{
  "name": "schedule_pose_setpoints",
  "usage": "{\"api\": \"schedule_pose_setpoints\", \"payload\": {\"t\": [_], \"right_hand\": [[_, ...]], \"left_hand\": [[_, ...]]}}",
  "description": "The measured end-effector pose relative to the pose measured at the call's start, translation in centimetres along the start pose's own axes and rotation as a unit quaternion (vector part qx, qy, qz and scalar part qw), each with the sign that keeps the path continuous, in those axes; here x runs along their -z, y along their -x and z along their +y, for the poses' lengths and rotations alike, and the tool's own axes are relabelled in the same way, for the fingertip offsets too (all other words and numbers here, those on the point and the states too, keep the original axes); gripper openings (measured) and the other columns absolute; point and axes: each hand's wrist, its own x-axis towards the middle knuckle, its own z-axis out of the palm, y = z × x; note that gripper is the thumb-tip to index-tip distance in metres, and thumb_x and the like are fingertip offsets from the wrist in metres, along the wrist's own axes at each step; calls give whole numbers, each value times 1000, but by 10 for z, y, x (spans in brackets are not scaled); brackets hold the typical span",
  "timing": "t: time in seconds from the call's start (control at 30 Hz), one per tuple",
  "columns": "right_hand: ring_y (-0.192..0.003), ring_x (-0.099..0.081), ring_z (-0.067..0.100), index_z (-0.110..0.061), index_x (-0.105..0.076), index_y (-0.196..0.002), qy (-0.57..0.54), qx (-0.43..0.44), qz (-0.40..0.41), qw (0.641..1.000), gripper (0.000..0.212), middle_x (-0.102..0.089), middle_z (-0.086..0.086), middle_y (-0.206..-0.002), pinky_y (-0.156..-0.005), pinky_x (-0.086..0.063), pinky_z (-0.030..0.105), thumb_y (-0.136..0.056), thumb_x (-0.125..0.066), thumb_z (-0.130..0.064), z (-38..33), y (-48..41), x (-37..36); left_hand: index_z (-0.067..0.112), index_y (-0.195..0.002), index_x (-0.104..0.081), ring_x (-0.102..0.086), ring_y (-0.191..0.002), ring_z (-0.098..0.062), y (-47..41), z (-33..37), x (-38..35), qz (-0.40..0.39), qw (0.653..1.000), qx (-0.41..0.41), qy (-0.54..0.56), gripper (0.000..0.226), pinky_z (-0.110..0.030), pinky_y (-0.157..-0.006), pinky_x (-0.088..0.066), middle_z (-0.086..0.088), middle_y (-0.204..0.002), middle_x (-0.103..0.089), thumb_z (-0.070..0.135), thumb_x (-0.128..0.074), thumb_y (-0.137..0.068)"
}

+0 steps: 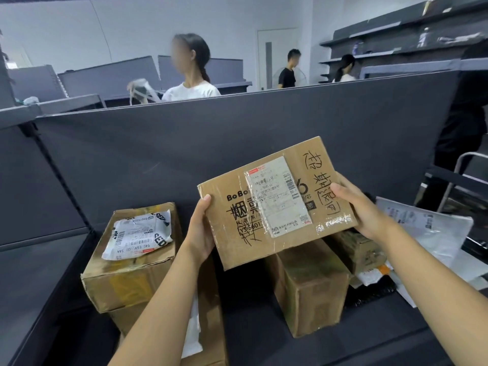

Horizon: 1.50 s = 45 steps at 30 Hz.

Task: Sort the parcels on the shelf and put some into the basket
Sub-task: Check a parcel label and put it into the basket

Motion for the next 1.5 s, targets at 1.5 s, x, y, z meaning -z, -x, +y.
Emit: {"api": "schedule_pose_setpoints", "payload": {"t": [1.5], "right_hand": [[-100,-66,15,-43,-30,-141,-141,90,345,924,78,-49,-4,-141,-83,-53,48,-77,-68,-21,27,138,1]], "left_hand": [[25,-138,-35,-54,-120,-34,34,-81,-124,-133,987,69,55,71,-62,-89,-50,-12,-134,-53,47,-60,-75]]}}
